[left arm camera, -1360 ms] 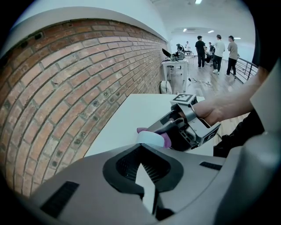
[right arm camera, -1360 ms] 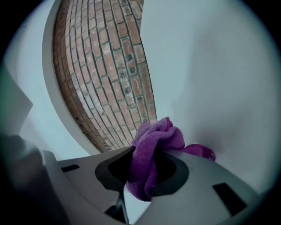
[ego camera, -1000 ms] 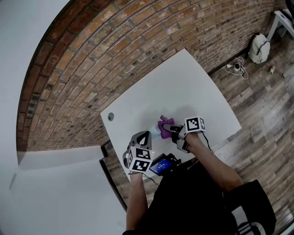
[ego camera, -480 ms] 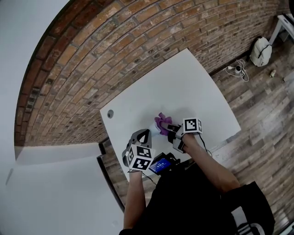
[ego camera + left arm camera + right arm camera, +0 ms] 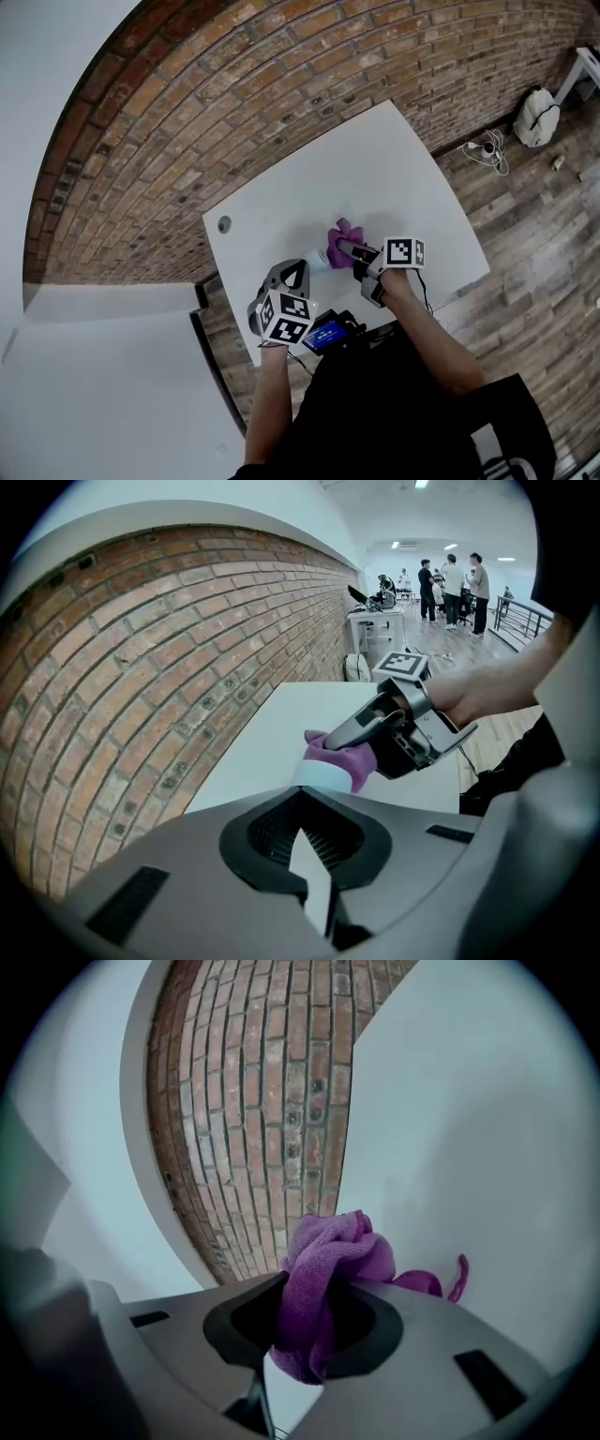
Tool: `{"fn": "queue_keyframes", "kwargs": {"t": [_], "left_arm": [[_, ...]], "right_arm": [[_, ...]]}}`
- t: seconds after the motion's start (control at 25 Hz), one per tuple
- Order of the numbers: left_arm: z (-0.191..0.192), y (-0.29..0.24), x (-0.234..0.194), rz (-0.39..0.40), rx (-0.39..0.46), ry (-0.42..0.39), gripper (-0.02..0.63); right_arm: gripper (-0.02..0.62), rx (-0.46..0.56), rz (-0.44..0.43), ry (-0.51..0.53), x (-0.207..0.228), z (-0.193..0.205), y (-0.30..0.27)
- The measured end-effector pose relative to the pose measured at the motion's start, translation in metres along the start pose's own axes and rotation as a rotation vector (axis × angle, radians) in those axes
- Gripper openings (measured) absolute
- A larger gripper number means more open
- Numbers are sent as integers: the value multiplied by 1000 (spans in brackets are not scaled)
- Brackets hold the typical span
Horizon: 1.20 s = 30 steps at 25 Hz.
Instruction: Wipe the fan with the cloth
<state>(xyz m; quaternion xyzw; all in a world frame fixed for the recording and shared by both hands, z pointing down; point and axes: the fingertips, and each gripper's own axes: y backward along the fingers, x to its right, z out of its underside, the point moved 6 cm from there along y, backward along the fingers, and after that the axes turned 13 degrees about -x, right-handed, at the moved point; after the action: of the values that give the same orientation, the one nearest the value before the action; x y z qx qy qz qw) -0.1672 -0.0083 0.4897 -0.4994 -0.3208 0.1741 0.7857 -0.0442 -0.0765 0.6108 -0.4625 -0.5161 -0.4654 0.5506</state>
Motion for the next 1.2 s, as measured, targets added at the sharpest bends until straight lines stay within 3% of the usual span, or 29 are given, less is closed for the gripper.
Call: {"fn": "queue_keyframes", "kwargs": {"t": [0.16,0.24,0.36,0.48,0.56,0.68,0.76,0.84,0.92,1.08,1.2], "left_arm": [[-1,1,1,-1,1,5,-2],[-1,1,1,-1,3,5,-2],[0,1,0,-3,8,10,-2],[0,0,0,-3,11,10,-2],[-1,0,1,-2,12,7,-2],[-1,0,0,-3,13,8,-2],[0,0,-1,-4,15,14,-2],[1,0,-1,-5,16,19,-2],[0,0,0,-5,16,21,-2],[-1,0,1,-6,22,26,-2],[-1,0,1,-6,22,25,-2]], "right_arm": [[94,-99,29,-21,11,13,-28],[94,-107,119,-26,31,20,-29],[94,-221,298,62,50,29,-22],[94,-260,384,128,48,30,-4],[94,-168,352,112,39,25,13],[94,-14,163,32,15,19,23],[94,-11,65,6,2,22,13],[94,-62,46,0,3,28,-5],[94,-118,115,32,14,34,-18],[94,-322,394,178,49,32,-24],[94,-410,514,311,46,11,-24]]}}
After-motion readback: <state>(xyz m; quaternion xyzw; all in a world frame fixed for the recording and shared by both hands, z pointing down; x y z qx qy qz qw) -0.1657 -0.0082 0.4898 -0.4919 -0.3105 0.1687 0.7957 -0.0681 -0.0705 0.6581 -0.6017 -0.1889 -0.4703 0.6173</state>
